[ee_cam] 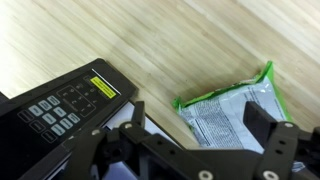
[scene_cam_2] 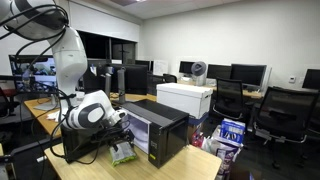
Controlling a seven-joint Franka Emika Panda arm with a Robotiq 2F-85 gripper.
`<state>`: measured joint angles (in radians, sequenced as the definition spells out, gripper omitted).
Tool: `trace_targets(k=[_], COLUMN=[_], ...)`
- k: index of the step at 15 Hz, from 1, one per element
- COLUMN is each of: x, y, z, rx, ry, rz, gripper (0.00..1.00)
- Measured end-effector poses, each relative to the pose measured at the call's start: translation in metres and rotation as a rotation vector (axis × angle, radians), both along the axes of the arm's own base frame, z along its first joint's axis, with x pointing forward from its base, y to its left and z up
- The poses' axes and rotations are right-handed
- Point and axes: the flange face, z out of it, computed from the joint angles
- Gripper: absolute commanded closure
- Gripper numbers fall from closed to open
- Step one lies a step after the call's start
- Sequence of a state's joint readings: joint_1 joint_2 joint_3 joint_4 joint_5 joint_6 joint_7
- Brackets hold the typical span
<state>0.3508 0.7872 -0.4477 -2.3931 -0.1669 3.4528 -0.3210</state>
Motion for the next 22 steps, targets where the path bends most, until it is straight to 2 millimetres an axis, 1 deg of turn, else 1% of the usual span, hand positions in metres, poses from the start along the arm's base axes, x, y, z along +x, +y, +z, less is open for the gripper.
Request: trace_targets(k=[2,5,9,12,19,22], x=[0.000,0.000,-0.004,-0.009,-0.015,-0.013], y=[0.003,0.009,0.024,0.030,0.029,0.035], z=[0.003,0.002,-0.005,-0.012,-0.020,-0.020], rx=[-0.008,-0.023,0.006,0.045,0.086,0.092], ry=[0.006,0.027,0.051,0.066,0.087,0.084], rz=[0.045,0.123,0.188,0.203,0.230,0.242], gripper=[0.00,0.00,0.00,0.00,0.00,0.00])
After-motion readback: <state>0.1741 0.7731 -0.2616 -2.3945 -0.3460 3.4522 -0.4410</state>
